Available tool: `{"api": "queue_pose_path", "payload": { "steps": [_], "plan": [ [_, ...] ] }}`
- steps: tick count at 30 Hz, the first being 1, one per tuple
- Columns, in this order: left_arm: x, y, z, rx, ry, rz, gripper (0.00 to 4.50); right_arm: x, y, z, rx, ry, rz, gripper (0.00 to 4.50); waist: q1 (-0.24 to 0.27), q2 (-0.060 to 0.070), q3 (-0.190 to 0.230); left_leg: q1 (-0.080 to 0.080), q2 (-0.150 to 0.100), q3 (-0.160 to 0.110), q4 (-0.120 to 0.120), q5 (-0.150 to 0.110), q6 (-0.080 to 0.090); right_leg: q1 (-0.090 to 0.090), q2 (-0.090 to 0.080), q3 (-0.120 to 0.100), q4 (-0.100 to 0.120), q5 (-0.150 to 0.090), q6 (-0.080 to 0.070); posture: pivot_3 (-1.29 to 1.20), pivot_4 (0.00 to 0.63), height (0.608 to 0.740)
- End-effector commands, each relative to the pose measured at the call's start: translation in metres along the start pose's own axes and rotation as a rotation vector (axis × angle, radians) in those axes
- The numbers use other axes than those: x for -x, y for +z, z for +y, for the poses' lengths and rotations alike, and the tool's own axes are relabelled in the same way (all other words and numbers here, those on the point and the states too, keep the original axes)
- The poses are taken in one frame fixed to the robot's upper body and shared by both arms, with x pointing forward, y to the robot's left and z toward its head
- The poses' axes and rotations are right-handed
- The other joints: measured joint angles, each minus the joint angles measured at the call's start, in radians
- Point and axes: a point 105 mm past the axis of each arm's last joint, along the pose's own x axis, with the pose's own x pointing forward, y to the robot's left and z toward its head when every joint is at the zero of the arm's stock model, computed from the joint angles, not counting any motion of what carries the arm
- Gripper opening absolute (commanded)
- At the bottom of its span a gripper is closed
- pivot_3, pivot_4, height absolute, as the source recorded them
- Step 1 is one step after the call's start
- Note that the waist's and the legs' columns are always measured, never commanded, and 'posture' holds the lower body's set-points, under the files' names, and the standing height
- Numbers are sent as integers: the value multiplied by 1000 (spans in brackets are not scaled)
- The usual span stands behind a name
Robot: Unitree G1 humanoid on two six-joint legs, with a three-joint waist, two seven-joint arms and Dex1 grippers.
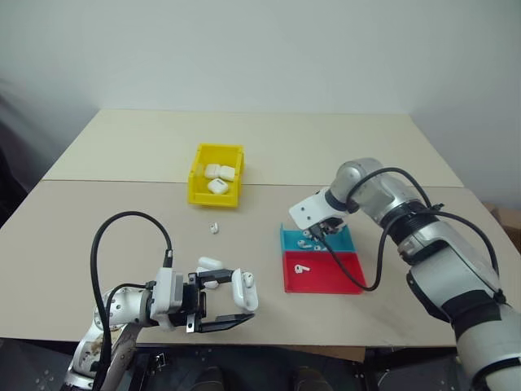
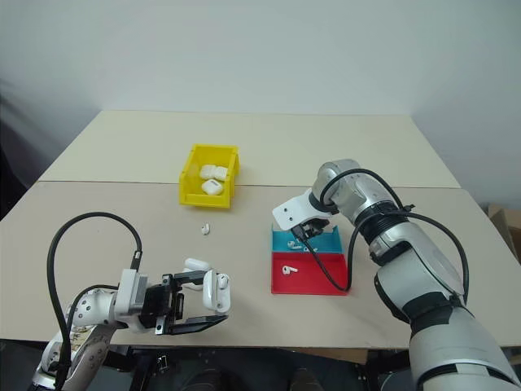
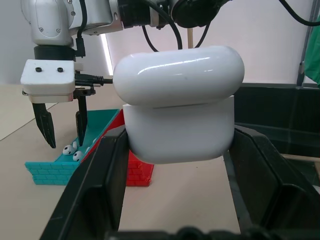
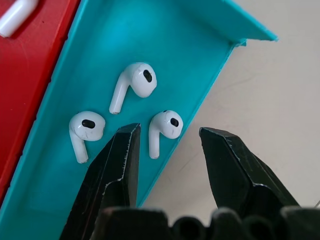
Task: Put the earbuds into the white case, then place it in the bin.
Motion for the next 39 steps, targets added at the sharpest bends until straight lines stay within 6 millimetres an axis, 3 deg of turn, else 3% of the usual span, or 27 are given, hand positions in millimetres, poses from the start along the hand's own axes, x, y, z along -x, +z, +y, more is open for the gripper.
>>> {"api": "queue_pose_path", "payload": {
  "steps": [1,39],
  "plan": [
    [-2,9,-1,-53,-8,-16,2765,10,0,-11,21,-50,11,2312,-3,0,0,0,0,0,0,0,0,0,0,0,0,0,0,0,150,740],
    [-1,8,1,-64,-8,12,2765,2,6,-15,-16,-30,-13,2312,-17,0,0,1,0,0,0,0,0,0,0,0,1,0,0,0,150,740]
  ]
}}
